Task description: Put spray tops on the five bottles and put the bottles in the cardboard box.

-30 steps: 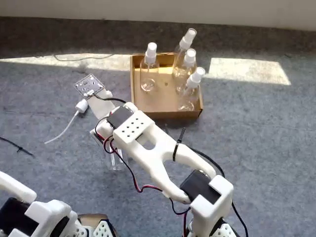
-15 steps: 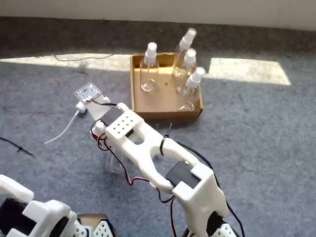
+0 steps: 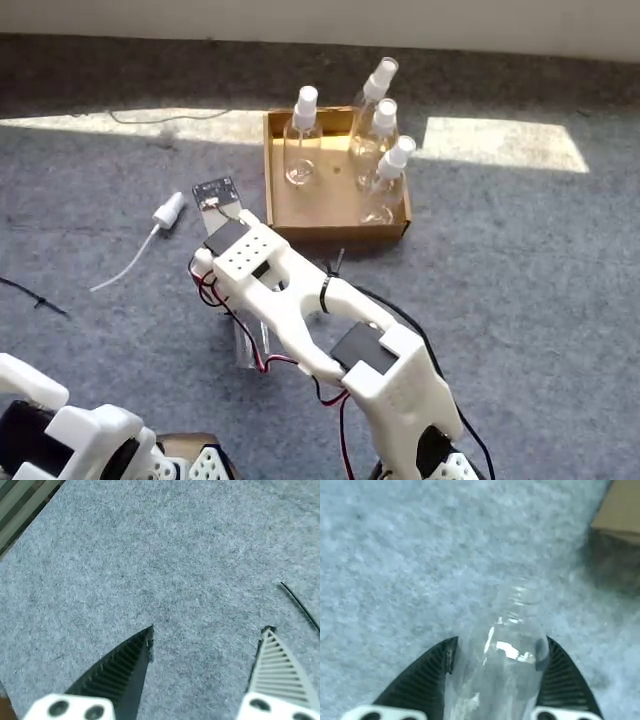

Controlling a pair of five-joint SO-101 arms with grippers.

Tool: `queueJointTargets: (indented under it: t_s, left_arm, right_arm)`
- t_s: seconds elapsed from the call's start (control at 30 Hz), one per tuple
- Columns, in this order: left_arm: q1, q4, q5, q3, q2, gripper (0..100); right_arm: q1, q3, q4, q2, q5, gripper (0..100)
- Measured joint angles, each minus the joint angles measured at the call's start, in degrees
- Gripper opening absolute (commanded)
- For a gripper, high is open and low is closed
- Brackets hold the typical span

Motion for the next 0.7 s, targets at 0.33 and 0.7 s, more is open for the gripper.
queueJointTargets:
  t_s: [0.33,0.7]
  left_arm:
    - [0.0,0.0,-6.2,0.0,0.0,30]
    - [0.0,0.0,-8.5,0.0,0.0,30]
  right_arm:
    - [4.0,0.0,10.3,-0.6,15.7,10.6]
    - [13.6,18.2,18.5,-42.3,34.6,10.6]
